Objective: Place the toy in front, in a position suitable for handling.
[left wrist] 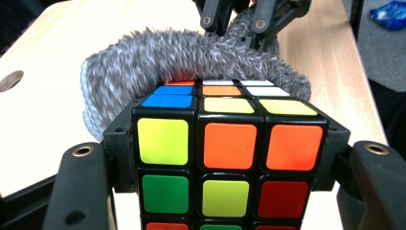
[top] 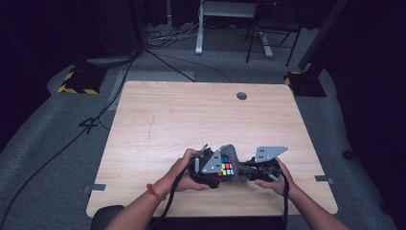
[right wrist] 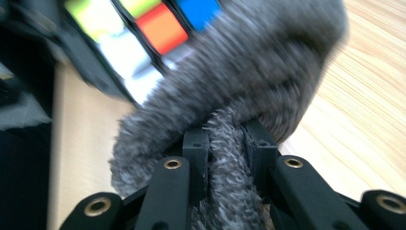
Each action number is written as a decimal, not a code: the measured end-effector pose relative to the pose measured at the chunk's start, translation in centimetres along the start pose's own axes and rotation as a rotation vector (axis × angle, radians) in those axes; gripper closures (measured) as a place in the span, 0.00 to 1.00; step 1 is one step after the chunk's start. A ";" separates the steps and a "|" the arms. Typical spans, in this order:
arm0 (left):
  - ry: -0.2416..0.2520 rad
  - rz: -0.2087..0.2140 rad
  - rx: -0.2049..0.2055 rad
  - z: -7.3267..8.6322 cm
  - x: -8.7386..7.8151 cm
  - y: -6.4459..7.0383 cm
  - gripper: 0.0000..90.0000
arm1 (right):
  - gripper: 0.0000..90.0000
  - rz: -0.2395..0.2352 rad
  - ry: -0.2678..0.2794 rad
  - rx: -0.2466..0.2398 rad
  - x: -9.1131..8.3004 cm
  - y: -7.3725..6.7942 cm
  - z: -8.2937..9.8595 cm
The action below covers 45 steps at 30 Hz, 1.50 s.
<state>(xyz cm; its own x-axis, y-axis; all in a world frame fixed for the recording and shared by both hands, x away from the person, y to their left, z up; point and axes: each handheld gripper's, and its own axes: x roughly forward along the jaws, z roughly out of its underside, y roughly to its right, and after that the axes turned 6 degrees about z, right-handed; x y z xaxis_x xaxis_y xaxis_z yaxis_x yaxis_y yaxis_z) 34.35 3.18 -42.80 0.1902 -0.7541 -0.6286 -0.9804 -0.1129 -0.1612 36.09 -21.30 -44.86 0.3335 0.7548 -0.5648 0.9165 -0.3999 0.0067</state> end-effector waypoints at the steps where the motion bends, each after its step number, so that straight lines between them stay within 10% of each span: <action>1: 0.004 0.007 -0.006 0.1 -0.1 -0.1 0.37 | 0.84 -0.004 0.008 0.007 0.0 0.0 0.0; 22: -0.088 0.005 -0.016 0.3 0.8 -0.1 0.37 | 0.84 -0.027 0.153 0.003 -2.1 -1.1 -1.1; 26: -0.112 -0.012 -0.007 0.2 1.3 0.0 0.37 | 0.84 0.003 0.124 -0.031 -1.8 -1.5 -1.3; 35: 0.007 -0.009 -0.011 -0.5 -0.9 -0.1 0.37 | 0.84 0.064 -0.013 -0.033 0.0 -0.4 0.0; 45: -0.057 -0.006 -0.025 0.1 0.5 -0.1 0.37 | 0.84 0.038 0.095 -0.035 -1.5 -1.4 -0.9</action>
<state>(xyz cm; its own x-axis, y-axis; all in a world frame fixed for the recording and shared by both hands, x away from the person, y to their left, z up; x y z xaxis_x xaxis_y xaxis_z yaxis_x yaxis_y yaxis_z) 34.57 2.92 -43.15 0.1982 -0.7152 -0.6702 -0.9800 -0.1344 -0.1465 34.52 -21.44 -43.24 0.3858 0.7863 -0.4827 0.9096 -0.4117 0.0563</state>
